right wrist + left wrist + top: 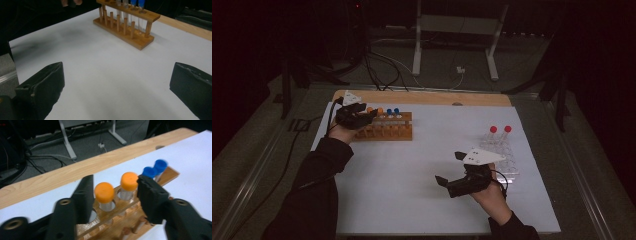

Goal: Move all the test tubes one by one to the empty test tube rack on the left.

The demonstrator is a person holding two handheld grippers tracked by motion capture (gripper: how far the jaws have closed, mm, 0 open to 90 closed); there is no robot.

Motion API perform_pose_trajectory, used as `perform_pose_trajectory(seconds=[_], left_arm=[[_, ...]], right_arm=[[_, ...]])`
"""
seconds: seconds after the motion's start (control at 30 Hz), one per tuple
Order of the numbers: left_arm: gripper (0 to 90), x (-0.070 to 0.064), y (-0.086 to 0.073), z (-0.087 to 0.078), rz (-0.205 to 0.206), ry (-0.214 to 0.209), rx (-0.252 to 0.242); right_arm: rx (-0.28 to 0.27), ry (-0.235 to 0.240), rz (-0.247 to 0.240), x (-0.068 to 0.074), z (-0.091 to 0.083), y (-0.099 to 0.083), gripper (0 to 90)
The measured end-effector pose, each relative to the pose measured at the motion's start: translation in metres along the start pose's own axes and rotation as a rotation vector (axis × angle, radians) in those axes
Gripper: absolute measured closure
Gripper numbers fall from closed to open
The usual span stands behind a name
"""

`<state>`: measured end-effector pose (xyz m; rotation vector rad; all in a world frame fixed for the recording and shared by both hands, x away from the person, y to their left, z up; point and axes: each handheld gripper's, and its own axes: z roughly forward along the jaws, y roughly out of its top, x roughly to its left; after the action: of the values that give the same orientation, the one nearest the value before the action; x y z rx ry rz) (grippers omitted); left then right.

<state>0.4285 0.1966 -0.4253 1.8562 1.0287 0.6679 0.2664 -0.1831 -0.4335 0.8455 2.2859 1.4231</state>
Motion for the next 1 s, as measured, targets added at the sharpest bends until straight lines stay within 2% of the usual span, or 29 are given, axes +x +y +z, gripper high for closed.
perform_pose_trajectory(seconds=[0.03,0.1,0.13,0.2,0.23,0.33,0.43,0.5,0.6,0.63,0.67,0.77,0.83,0.9,0.93,1.0], left_arm=[[43.2,-0.002,0.0,-0.004,0.008,-0.007,-0.008],[37.8,-0.006,0.0,-0.012,0.01,-0.047,-0.024],[35.2,-0.008,-0.001,-0.017,0.015,-0.058,-0.036],[29.8,-0.013,-0.003,-0.026,0.019,-0.112,-0.059],[26.9,-0.016,-0.005,-0.03,0.028,-0.121,-0.064],[17.7,-0.025,-0.009,-0.043,0.041,-0.176,-0.077],[13.9,-0.034,-0.015,-0.056,0.047,-0.235,-0.101],[8.4,-0.038,-0.02,-0.063,0.035,-0.312,-0.103],[7.4,-0.047,-0.029,-0.07,0.047,-0.359,-0.091],[4.2,-0.05,-0.032,-0.072,0.059,-0.371,-0.084],[2.5,-0.053,-0.036,-0.073,0.068,-0.388,-0.081],[2.1,-0.062,-0.046,-0.077,0.114,-0.397,-0.089],[2.1,-0.066,-0.052,-0.078,0.107,-0.431,-0.104],[1.7,-0.071,-0.058,-0.078,0.122,-0.443,-0.105],[1.7,-0.073,-0.06,-0.077,0.128,-0.459,-0.101],[1.2,-0.077,-0.064,-0.077,0.149,-0.458,-0.095]], right_arm=[[-0.007,-0.009,-0.003,-0.002,-0.003,0.001,0.0],[-0.022,-0.021,-0.015,-0.006,-0.01,0.003,0.0],[-0.031,-0.033,-0.011,-0.008,-0.014,0.005,0.0],[-0.051,-0.047,0.002,-0.016,-0.025,0.008,0.0],[-0.061,-0.065,0.007,-0.02,-0.031,0.009,0.0],[-0.076,-0.155,0.007,-0.036,-0.048,0.011,0.0],[-0.078,-0.238,0.012,-0.056,-0.063,0.007,0.0],[-0.068,-0.304,0.041,-0.07,-0.072,0.003,0.0],[-0.055,-0.365,0.083,-0.092,-0.082,-0.009,0.0],[-0.047,-0.383,0.106,-0.099,-0.085,-0.014,0.0],[-0.04,-0.402,0.118,-0.106,-0.087,-0.018,0.0],[-0.006,-0.447,0.164,-0.125,-0.086,-0.033,1.6],[-0.006,-0.475,0.192,-0.135,-0.084,-0.042,7.1],[0.008,-0.496,0.209,-0.143,-0.079,-0.048,9.1],[0.013,-0.5,0.214,-0.146,-0.076,-0.051,16.1],[0.02,-0.51,0.226,-0.153,-0.072,-0.054,21.2]])
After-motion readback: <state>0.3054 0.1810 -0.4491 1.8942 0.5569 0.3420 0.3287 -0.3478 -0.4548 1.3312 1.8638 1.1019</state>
